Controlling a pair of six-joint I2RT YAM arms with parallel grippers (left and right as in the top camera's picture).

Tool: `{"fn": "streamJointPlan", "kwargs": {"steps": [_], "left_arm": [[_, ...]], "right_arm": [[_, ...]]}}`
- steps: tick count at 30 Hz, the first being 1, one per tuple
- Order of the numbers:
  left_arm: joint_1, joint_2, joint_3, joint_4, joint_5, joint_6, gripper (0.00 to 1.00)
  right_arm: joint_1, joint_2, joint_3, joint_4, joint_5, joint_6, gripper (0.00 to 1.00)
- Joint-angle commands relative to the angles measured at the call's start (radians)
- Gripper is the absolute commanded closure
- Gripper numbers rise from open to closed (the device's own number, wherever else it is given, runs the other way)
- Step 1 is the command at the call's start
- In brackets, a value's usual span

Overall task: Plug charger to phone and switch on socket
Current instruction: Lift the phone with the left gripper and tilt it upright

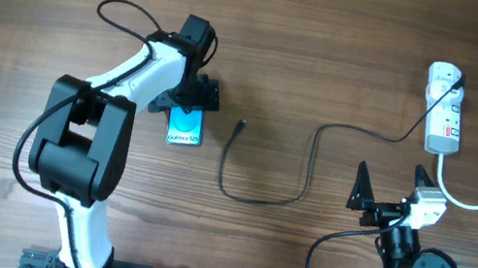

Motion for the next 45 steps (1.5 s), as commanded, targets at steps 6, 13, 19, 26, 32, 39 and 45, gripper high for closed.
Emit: {"fn": "streamJointPlan", "kwargs": {"steps": [6,13,19,26,32,39,45], "left_arm": [[-0.004,0.001,-0.01,0.01,0.009,-0.002,0.0],[-0.004,0.001,-0.01,0.01,0.01,-0.002,0.01],[-0.004,0.0,-0.01,-0.056,0.01,-0.002,0.07],[-0.004,0.0,-0.01,-0.084,0.021,-0.002,0.18],[-0.003,-0.002,-0.006,-0.079,0.036,-0.002,0.29],[-0.002,-0.044,-0.006,-0.089,0.064,-0.002,0.28],[0.048,-0.09,-0.006,-0.082,0.271,-0.002,0.3]], "right_arm": [[0.003,-0.004,-0.001,0.004,0.01,0.009,0.01],[0.003,0.005,-0.001,0.003,0.017,0.008,0.0],[0.003,0.005,-0.001,0.003,0.017,0.008,0.0],[0.003,0.005,-0.001,0.003,0.017,0.008,0.0],[0.003,0.005,-0.001,0.003,0.017,0.008,0.0],[0.003,0.005,-0.001,0.003,0.017,0.008,0.0],[0.003,0.005,-0.001,0.003,0.017,0.008,0.0]]}}
